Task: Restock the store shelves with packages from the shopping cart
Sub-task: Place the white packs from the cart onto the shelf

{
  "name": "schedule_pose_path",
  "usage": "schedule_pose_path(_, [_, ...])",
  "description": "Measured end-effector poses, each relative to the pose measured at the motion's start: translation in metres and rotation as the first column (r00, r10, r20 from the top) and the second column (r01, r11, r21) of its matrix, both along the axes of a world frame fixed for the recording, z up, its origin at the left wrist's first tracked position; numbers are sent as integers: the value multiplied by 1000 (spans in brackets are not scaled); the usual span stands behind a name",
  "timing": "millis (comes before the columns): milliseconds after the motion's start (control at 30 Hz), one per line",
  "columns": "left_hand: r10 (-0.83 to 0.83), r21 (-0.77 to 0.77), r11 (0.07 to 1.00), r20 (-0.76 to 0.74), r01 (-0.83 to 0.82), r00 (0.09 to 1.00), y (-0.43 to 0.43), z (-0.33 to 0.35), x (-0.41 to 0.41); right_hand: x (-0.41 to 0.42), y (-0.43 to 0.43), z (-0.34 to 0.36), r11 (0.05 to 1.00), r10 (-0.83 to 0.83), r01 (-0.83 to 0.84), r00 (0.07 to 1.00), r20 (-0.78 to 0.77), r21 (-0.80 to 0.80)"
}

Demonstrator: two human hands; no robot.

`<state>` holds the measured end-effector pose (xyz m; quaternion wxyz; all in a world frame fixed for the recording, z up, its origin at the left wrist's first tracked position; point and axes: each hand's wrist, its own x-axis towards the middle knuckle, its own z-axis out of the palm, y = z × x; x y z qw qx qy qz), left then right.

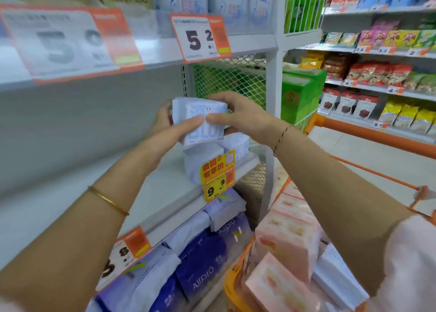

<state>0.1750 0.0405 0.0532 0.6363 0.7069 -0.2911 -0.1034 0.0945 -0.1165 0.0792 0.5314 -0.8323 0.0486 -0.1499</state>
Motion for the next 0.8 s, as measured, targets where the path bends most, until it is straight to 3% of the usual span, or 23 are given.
schedule_pose_path(133, [138,121,979,212,-166,967,-4,-6,52,56,-4,-12,972,-66,96,988,143,-216])
schedule_pose_path(300, [210,141,959,236,-247,949,-19,-29,89,116,-16,-43,911,-85,132,987,136,-390])
schedule_pose_path(467, [128,161,979,-3,-126,992,-31,-70,113,144,-28,-76,861,-90,66,996,-24,-504])
schedule_pose_path(667, [73,242,970,-233,-15,970,-36,-94,113,147,-41,-99,781,-104,-53,972,-212,-623])
schedule_pose_path(800, [91,291,956,-224,-23,970,-37,-94,111,135,-52,-91,772,-255,117,957,-136,-625])
